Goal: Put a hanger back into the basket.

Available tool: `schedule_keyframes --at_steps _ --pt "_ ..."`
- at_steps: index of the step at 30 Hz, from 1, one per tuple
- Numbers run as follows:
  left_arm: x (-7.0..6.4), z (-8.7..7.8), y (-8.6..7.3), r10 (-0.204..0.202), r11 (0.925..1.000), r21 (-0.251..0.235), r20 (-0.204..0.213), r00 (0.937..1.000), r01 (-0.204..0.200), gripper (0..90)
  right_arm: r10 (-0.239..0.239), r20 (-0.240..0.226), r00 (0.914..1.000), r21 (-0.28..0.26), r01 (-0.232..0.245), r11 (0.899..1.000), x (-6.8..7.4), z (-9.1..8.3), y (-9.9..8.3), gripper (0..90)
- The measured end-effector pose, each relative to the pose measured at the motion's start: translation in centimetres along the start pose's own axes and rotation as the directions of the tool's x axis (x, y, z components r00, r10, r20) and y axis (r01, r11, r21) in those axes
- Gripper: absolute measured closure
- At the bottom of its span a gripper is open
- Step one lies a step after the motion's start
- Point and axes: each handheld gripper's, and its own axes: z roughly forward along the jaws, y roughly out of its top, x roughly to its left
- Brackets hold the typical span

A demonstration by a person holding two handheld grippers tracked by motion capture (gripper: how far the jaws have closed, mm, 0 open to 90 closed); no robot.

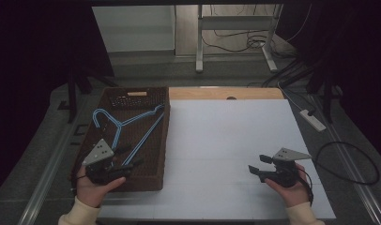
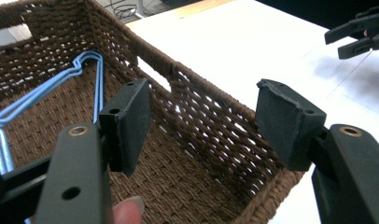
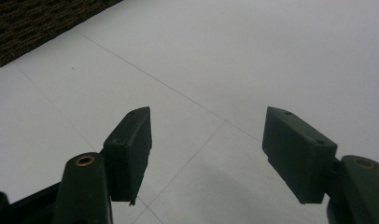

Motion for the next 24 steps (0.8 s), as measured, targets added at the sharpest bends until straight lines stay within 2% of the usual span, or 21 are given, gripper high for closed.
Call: schedule_keyframes --at_steps 8,24 --pt "-0.14 0.25 -0.60 0.008 1.0000 0.001 -0.007 0.9999 -0.008 34.9 -0.005 -0.005 1.0000 -0.022 0.005 1.000 0.06 -0.45 0.07 33.8" --pt "-0.02 0.59 -0.70 0.009 0.9999 0.013 -0.004 1.0000 -0.009 34.7 -0.018 -0.004 0.9998 -0.025 0.017 1.000 0.20 -0.61 0.11 33.7"
